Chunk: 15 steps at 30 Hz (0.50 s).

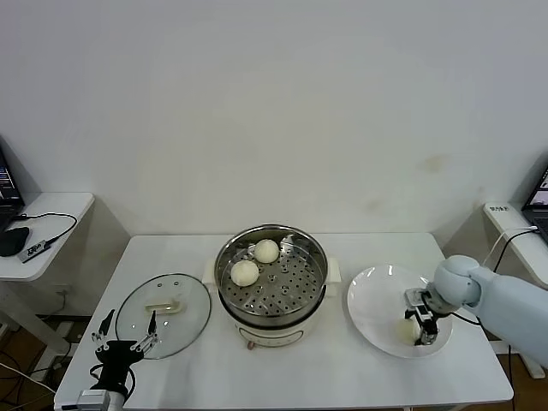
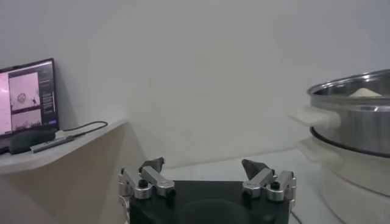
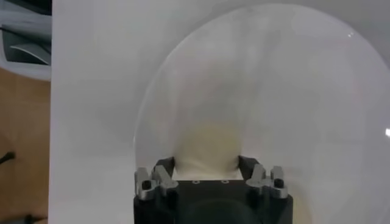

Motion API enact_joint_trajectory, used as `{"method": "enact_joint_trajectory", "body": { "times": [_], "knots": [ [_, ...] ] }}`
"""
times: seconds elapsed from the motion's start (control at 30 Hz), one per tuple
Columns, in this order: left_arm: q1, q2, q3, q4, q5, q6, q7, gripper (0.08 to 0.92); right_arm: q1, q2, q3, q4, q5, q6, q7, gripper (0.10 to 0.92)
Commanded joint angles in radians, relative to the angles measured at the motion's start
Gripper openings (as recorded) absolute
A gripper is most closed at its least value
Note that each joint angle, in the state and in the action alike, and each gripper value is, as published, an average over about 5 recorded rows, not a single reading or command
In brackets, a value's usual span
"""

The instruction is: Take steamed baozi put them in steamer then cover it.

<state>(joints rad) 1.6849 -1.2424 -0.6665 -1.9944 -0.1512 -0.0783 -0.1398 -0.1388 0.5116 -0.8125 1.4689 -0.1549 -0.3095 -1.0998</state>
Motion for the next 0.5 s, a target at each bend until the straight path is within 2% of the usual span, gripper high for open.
{"method": "enact_joint_trajectory", "body": {
  "times": [0.03,0.5],
  "knots": [
    [0.000,0.002,-0.001,-0.006,0.000,0.001,0.000,0.823,0.092,-0.016,-0.019,0.017,0.035,-0.002,-0.015,0.661],
    [-0.005,0.007,0.002,-0.017,-0.006,-0.002,-0.001,0.823,0.606,0.024,-0.248,0.045,0.230,-0.022,-0.058,0.658]
  ]
}}
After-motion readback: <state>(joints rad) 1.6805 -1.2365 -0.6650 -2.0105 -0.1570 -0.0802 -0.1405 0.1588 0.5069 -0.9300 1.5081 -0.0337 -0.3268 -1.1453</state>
